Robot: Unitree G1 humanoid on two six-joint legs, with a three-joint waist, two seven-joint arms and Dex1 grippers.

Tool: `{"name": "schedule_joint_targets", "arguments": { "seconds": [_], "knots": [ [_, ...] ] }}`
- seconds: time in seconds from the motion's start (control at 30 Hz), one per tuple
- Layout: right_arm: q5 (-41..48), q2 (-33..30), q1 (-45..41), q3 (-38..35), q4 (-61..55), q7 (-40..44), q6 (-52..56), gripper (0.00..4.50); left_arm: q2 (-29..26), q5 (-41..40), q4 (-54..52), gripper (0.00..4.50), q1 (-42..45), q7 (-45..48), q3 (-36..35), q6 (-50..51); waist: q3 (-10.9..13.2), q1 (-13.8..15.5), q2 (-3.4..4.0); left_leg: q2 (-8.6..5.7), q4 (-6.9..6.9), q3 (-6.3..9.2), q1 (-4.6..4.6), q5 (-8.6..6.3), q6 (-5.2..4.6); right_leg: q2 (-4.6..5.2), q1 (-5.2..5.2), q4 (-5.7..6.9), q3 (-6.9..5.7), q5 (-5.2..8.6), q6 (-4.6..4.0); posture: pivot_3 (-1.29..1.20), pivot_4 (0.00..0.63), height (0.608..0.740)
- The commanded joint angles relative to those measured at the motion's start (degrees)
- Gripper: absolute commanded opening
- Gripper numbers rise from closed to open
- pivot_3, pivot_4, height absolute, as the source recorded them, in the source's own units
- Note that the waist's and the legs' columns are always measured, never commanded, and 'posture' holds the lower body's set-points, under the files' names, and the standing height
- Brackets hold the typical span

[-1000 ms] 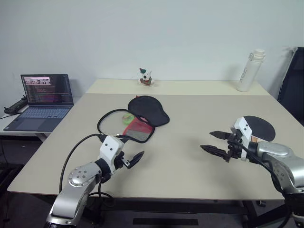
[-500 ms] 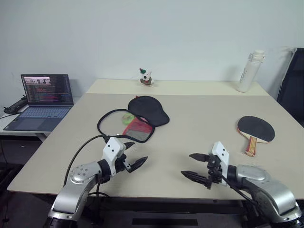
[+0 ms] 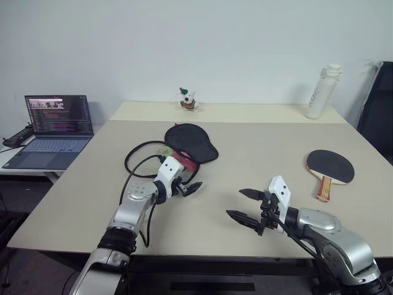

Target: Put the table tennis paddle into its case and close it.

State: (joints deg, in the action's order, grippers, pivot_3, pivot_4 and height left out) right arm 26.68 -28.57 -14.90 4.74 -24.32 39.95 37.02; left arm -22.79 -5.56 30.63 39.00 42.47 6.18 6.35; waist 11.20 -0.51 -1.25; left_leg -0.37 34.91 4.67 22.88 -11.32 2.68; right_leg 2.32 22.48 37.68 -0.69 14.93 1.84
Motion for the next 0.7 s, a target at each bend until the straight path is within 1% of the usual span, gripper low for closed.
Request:
{"name": "schedule_joint_targets", "arguments": {
  "seconds": [0.03,0.13,0.23,0.37,0.53,0.57,0.6,0.7],
  "knots": [
    [4.7,-1.8,-5.5,-4.6,-4.2,0.8,2.2,4.46,0.3,1.1,7.7,4.5,4.4,1.5,-0.1,-2.6,0.0,-0.2,-0.01,0.0,0.0,0.0,0.01,0.0,0.0,0.0,0.02,0.0,0.0,0.0,0.0,0.0,0.15,0.74],
    [6.7,-3.9,-9.8,-6.1,-4.6,1.7,3.8,4.46,-0.1,1.8,12.8,4.5,6.6,2.8,-0.2,-2.9,0.0,-0.5,-0.02,0.02,0.0,0.01,0.05,0.0,0.0,-0.03,0.11,0.08,-0.01,0.0,0.0,0.0,0.15,0.74],
    [6.9,-5.7,-12.2,-6.8,-3.9,2.5,3.6,4.46,-0.4,2.4,15.7,4.5,7.6,3.0,-0.5,-2.3,0.0,-0.5,-0.06,0.03,-0.02,0.03,0.05,0.0,0.0,-0.04,0.11,0.06,-0.04,0.0,0.0,0.0,0.15,0.74],
    [6.7,-6.5,-12.8,-7.1,-3.2,2.4,2.9,4.46,-0.6,2.7,17.1,4.5,7.4,4.2,-0.3,-1.2,0.0,-0.5,-0.08,0.01,-0.01,-0.01,0.06,0.0,0.0,-0.02,0.11,0.07,0.01,0.0,0.0,0.0,0.15,0.74],
    [6.5,-6.1,-12.2,-6.9,-3.6,1.5,2.6,4.46,-0.5,3.0,16.0,4.5,6.0,5.7,0.4,0.2,0.0,-0.9,-0.08,0.03,0.01,0.0,0.01,0.0,0.0,-0.03,0.1,0.18,0.01,0.0,0.0,0.0,0.15,0.74],
    [6.4,-6.1,-12.2,-6.9,-3.6,1.3,2.5,4.5,-0.5,3.0,15.5,4.14,5.6,6.0,0.4,0.7,0.0,-0.9,-0.08,0.03,0.01,0.0,0.0,0.0,0.0,-0.03,0.1,0.19,0.02,0.0,0.0,0.0,0.15,0.74],
    [6.3,-6.0,-12.2,-7.0,-3.5,1.2,2.4,4.5,-0.6,2.9,15.0,3.92,5.2,6.2,0.4,1.0,0.0,-1.0,-0.08,0.03,0.01,0.0,0.0,0.0,0.0,-0.03,0.1,0.19,0.02,0.0,0.0,0.0,0.15,0.74],
    [6.2,-6.4,-12.7,-7.1,-3.0,1.2,2.1,4.5,-1.1,2.6,14.0,2.88,4.5,6.2,-0.2,2.2,0.0,-1.0,-0.08,0.03,0.01,-0.01,0.0,0.0,0.0,-0.02,0.1,0.19,0.04,0.0,0.0,0.0,0.15,0.74]
  ]
}}
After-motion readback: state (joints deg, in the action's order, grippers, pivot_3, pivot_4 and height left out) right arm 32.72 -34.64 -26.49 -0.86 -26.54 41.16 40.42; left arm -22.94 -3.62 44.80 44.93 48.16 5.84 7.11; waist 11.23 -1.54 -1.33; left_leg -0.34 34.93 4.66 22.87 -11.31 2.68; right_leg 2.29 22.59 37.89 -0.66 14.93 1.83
